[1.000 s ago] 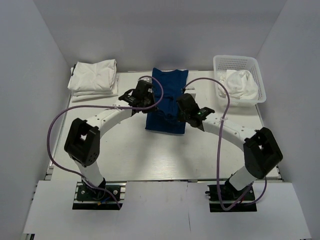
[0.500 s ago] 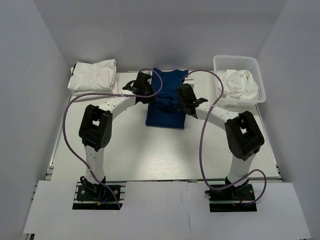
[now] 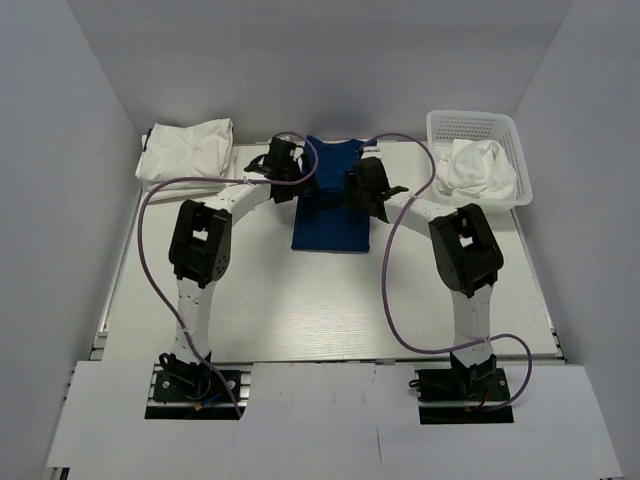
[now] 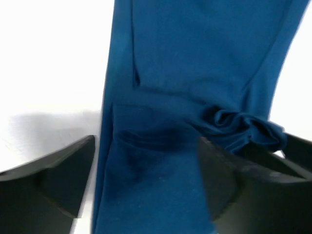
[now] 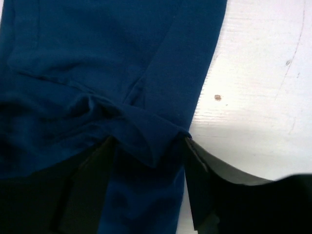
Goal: Fold and stack the t-shirts
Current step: Fold the folded rectangular tshirt in 1/3 of the way
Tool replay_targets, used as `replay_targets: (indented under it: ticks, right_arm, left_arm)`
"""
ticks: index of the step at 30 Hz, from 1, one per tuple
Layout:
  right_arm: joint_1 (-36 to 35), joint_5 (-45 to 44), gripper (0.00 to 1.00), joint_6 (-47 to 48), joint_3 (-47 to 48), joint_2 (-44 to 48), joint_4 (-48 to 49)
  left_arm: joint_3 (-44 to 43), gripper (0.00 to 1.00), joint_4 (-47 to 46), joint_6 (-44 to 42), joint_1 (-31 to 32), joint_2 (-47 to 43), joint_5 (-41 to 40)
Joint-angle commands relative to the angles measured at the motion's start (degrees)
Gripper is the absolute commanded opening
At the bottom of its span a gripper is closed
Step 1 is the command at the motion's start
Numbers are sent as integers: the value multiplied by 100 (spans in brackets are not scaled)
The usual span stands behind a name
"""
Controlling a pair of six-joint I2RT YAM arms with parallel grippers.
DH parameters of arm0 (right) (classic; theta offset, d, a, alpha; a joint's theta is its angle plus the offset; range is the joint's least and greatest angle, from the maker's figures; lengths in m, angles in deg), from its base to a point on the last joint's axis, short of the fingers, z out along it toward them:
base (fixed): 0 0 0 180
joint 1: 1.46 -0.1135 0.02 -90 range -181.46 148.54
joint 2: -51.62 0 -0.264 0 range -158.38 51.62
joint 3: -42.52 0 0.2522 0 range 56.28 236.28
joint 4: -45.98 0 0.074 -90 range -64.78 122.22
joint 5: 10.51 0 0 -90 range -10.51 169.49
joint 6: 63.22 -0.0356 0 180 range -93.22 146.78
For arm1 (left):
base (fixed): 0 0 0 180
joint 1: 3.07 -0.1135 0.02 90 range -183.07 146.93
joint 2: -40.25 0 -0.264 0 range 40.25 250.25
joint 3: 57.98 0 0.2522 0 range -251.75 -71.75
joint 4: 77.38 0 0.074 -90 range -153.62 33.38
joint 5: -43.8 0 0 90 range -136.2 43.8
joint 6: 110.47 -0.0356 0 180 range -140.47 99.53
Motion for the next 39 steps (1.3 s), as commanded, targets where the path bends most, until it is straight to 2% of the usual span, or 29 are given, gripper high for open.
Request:
replay_targets:
  ticks: [1,3,4,5,8,9,11,12,13,17,20,22,25,28,30,34,37,38,39]
  right_arm:
    - [45,258,66,304,148,444,368]
    - [18,249,77,444,-124,639,491]
    - [-16,292,79,462,-185,900,570]
    - [-17,362,90,489,-447,981,623]
    - [-69,993,90,594,-886,1368,799]
    - [-87,996,90,603,-967,1439,825]
    - [-139,1592,90,691,-1135,1553,1045]
    - [-166,1715,90,761,-1161,1545,1063]
    - [-166,2204,90,761,-1118,1484,1080]
    - [-245,2673,90,621,-819,958,1212]
    - [-193,2710,90,375,-547,467,1309]
    - [-105,2255,90,287,100,45,1143]
    - [0,1587,90,304,1250,-667,362]
    - [80,1453,90,523,1466,-907,351]
    - [89,1584,90,629,1467,-751,455]
    - [62,2427,90,683,554,224,965]
    - [54,2508,90,411,-753,1232,1413]
    - [80,2438,90,410,-757,1402,1554]
    - [62,2324,90,184,-1375,1578,1598]
  left_arm:
    - [-532,100,106,83,-66,-212,-82]
    - [-445,100,177,83,-66,-464,-82]
    - [-157,100,108,83,-66,-606,-82]
    - [19,100,-23,83,-66,-755,-82]
    - [905,100,-130,83,-66,-1388,-222]
    - [1074,100,-130,83,-66,-1537,-222]
    - [1382,100,-130,83,-66,-1942,-337]
    - [1671,100,-130,83,-66,-2056,-389]
    - [1821,100,-130,83,-66,-2266,-389]
    - [2464,100,-253,136,-66,-2479,-126]
    - [2675,100,-184,249,-66,-2541,-64]
    - [2676,100,-183,250,-66,-2401,49]
    - [2676,100,-183,250,-13,-2330,120]
    - [2745,100,-183,197,-13,-2277,120]
    - [2807,100,-244,197,-13,-2216,260]
    - [2860,100,-306,144,40,-1979,419]
    - [2921,100,-244,92,40,-1899,507]
    - [2922,100,-244,92,40,-1899,507]
    - [3017,100,-244,92,40,-1899,507]
